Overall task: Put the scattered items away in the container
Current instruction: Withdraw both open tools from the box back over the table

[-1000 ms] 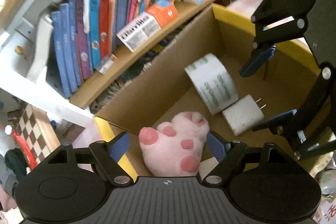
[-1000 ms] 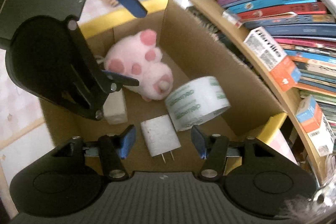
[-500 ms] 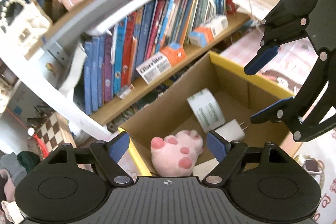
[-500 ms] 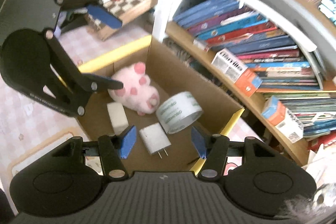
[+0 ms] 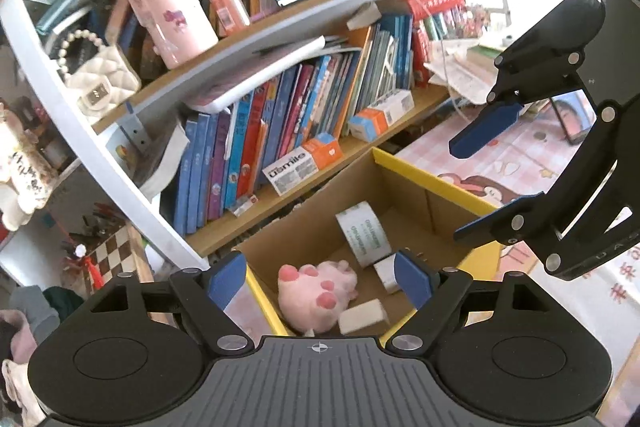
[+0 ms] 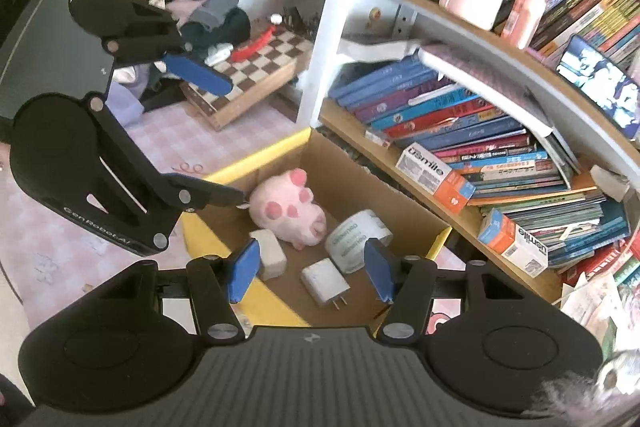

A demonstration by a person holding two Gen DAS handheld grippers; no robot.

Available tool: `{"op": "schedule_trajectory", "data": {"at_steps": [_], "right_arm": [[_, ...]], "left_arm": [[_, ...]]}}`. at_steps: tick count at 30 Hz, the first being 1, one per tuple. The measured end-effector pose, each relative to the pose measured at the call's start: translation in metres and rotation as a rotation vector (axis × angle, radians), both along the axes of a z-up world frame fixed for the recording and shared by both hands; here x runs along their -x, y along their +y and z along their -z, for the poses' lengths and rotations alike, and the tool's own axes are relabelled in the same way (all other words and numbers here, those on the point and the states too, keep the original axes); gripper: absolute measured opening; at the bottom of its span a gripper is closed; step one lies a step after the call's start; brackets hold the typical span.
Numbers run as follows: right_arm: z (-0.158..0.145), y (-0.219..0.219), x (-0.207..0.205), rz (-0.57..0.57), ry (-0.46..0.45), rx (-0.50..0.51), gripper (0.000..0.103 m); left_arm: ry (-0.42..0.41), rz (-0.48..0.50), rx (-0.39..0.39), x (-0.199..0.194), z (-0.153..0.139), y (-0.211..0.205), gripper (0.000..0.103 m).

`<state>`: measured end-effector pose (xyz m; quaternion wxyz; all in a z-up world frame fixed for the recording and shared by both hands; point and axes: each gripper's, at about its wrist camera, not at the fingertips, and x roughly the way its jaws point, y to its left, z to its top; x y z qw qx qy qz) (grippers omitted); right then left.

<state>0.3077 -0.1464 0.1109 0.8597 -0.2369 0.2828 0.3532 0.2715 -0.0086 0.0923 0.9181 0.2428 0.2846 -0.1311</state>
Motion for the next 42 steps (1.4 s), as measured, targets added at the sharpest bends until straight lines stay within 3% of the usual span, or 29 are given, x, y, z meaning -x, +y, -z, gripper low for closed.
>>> {"op": "schedule_trajectory", "data": {"at_steps": [11,18,24,32,42], "right_arm": [[0.0,-0.016,0.057,0.134,-0.044,-0.11,0.057],[0.007,-0.039,0.098,0.31,-0.068,-0.251,0.062],[0.025,-0.054,0.135,0.418,-0.102,-0.286,0.063],[0.064,-0.062,0.178,0.521,-0.089,-0.277,0.066],[0.107,-0.056,0.205,0.546,-0.008,-0.2,0.068]], "left_arm": [[-0.068,-0.054,0.102,0.064,0.0,0.019,0.085],[-0.168,-0.172,0.229,0.11,0.004,0.038,0.093],[-0.196,-0.265,0.331,0.145,0.018,0.051,0.093],[-0.158,-0.316,0.367,0.178,0.054,0.049,0.093],[-0.072,-0.294,0.325,0.196,0.088,0.036,0.093]]}}
